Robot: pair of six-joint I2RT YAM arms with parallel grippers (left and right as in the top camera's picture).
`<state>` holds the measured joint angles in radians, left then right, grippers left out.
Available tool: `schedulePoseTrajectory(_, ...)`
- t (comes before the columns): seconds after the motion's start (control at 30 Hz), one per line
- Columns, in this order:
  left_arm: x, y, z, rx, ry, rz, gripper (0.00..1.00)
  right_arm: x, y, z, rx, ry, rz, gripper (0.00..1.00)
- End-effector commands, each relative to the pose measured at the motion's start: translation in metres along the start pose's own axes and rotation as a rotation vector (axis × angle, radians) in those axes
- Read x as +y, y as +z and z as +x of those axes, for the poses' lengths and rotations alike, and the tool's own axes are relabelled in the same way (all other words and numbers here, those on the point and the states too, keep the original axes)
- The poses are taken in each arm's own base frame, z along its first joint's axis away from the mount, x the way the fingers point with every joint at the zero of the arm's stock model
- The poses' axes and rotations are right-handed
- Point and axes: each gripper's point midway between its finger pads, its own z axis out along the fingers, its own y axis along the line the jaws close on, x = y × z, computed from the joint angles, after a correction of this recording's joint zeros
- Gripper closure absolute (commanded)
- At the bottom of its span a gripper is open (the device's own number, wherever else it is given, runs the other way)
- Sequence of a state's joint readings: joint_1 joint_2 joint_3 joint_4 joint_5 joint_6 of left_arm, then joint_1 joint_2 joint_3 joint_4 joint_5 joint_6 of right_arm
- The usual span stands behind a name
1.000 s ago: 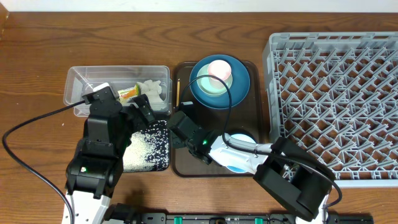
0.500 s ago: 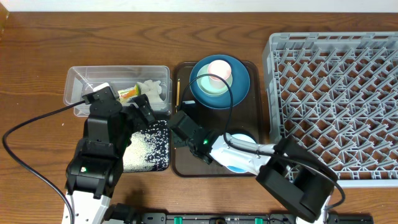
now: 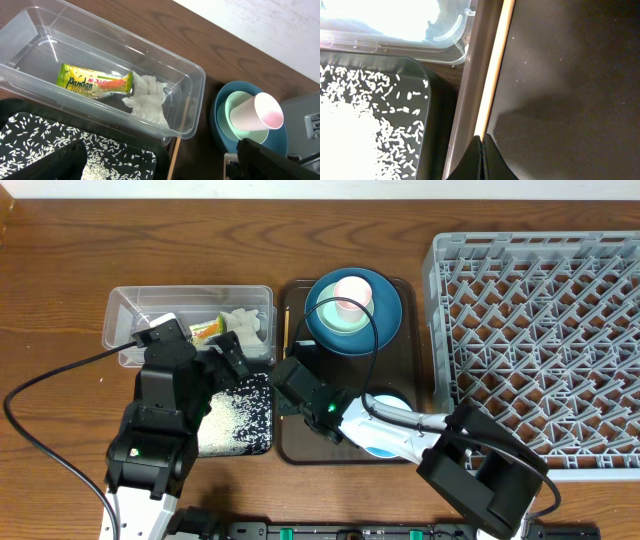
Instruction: Sort waste into correct bins and load items into the dishwasher rack
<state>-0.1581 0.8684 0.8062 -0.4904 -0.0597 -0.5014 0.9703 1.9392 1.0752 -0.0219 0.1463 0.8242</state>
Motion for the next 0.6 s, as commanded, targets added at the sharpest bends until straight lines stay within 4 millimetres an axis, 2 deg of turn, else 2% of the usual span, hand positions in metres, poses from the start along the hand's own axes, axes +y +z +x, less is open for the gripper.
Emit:
schedulePoseTrajectory(0.0, 0.005, 0.001, -0.001, -0.010, -0.011, -0.021, 0.02, 0.009, -0.004, -0.004, -0.017, 0.034, -0.017, 0.99)
schedulePoseTrajectory(0.23, 0.005, 0.001, -0.001, -0.010, -0.011, -0.021, 0.02, 0.005, 0.009, 0.008, 0.002, 0.040, -0.006, 0.99)
schedulePoseTrajectory(0.57, 0.005, 0.001, -0.001, -0.010, -0.011, -0.021, 0.02, 0.007, 0.011, 0.011, 0.004, 0.036, -0.009, 0.99)
